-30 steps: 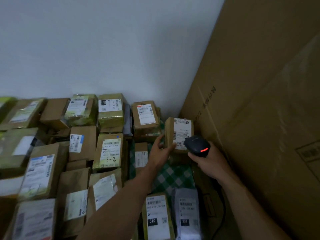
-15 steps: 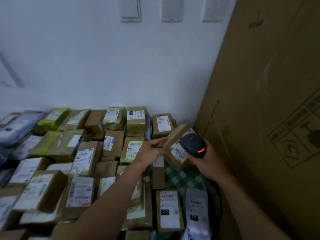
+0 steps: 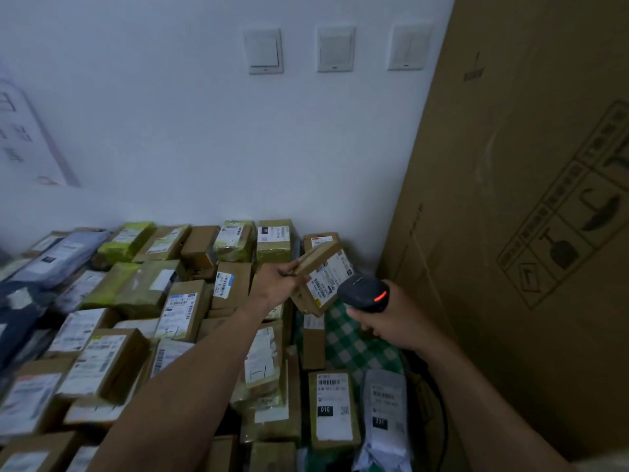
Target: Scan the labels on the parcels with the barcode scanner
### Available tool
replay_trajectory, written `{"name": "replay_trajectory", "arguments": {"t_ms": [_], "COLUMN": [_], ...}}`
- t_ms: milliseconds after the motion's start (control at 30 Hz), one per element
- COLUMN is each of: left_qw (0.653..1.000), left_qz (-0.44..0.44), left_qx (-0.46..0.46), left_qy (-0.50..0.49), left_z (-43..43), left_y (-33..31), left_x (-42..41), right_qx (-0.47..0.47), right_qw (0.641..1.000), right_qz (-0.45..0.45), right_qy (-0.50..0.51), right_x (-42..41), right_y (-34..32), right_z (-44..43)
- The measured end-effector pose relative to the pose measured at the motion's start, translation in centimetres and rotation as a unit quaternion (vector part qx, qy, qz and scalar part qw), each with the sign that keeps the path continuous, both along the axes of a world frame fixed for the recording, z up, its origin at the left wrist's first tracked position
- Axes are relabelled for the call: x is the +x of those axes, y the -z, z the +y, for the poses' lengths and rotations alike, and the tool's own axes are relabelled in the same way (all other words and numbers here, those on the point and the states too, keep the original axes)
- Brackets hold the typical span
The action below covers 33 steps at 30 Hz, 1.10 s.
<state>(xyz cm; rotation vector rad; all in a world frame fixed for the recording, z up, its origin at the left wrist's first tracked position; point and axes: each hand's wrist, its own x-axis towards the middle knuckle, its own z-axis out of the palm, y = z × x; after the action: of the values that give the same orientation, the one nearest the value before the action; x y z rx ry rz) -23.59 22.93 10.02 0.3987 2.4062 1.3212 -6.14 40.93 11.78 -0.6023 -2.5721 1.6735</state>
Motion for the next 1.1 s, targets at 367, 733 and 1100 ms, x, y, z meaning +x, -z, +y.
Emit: {"name": "replay_trajectory", "arguments": {"t_ms": [367, 733, 1100], "left_qw": [1.000, 1.000, 0.963], "left_qz": [0.010, 0.003, -0.175], "left_qx": [-0.023, -0.024, 0.169], "left_qy": [0.014, 0.014, -0.113], "left_z": [0.1, 0.4, 4.6], "left_y": [0.5, 2.3, 6.6], "left_x": [-0.1, -1.6, -5.3], "right_qx": [-0.004, 0.001, -0.029], "right_qw": [1.000, 1.000, 0.997], "right_qz": [-0.017, -0.023, -0.029], "right_qy": [-0.005, -0.017, 0.073], "right_x": [0.0, -0.9, -4.8], "right_y": [0.3, 0.7, 2.3], "right_z": [0.3, 1.1, 4.0]}}
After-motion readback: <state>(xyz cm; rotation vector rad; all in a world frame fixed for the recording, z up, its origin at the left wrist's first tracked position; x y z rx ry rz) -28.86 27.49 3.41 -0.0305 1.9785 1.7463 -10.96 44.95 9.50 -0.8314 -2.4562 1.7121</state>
